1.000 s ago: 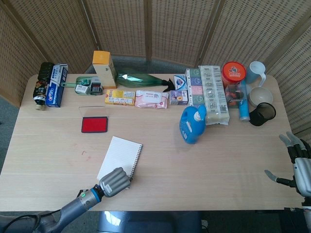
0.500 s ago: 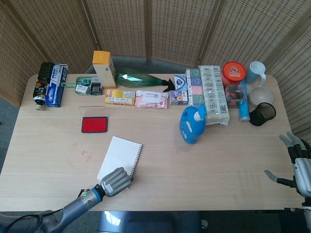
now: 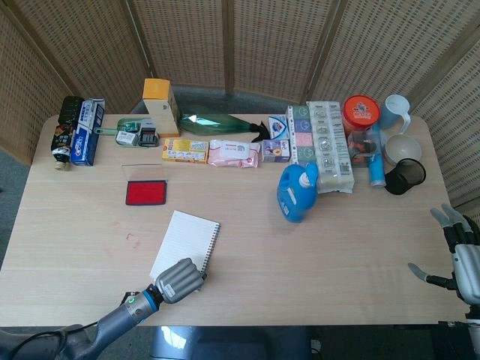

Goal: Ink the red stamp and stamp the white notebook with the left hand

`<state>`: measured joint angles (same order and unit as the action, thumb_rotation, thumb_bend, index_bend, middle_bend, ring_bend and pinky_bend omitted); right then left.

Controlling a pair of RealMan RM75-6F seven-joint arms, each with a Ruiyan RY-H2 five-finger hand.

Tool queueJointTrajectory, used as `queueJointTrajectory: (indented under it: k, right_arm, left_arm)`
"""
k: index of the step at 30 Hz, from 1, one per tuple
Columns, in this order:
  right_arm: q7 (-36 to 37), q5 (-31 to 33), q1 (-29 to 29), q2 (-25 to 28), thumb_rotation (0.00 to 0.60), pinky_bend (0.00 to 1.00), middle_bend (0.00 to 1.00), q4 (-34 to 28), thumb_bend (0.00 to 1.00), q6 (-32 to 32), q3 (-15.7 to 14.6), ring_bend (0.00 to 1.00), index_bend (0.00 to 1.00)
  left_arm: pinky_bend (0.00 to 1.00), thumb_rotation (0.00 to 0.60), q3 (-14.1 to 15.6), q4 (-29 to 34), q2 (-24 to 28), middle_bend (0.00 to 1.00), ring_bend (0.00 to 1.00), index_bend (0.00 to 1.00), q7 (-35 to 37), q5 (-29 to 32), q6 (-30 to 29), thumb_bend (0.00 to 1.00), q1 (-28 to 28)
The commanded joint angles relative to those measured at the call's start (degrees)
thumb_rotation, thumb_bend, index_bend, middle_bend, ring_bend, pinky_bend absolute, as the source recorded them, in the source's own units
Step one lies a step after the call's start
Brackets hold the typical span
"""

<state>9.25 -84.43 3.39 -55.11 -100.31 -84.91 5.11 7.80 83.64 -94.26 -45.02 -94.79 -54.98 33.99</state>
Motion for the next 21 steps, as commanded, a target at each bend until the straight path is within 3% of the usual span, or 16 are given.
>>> queueJointTrajectory:
  k: [1, 14, 21]
  right_arm:
    - [0.0, 0.0, 0.0, 0.0, 0.522, 0.00, 0.00, 0.0, 0.00, 0.0, 0.0, 0.00, 0.03]
    - [-0.1, -0.1, 0.0, 0.0, 0.522, 0.00, 0.00, 0.0, 0.00, 0.0, 0.0, 0.00, 0.03]
    - [-0.5, 0.0, 0.1, -0.2, 0.522, 0.00, 0.00, 0.0, 0.00, 0.2, -0.1, 0.00, 0.03]
  left_arm:
    - [1.00, 0.600, 0.0, -0.1, -0.1, 1.00, 1.00, 0.64, 0.0, 0.1, 0.1, 0.36, 0.0]
    - [1.00, 0.600, -0.3, -0.2, -0.2, 1.00, 1.00, 0.64, 0.6, 0.2, -0.3, 0.36, -0.4]
    - [1.00, 0.600, -1.5, 5.4, 3.4, 1.00, 1.00, 0.64, 1.7, -1.6, -3.6, 0.36, -0.3]
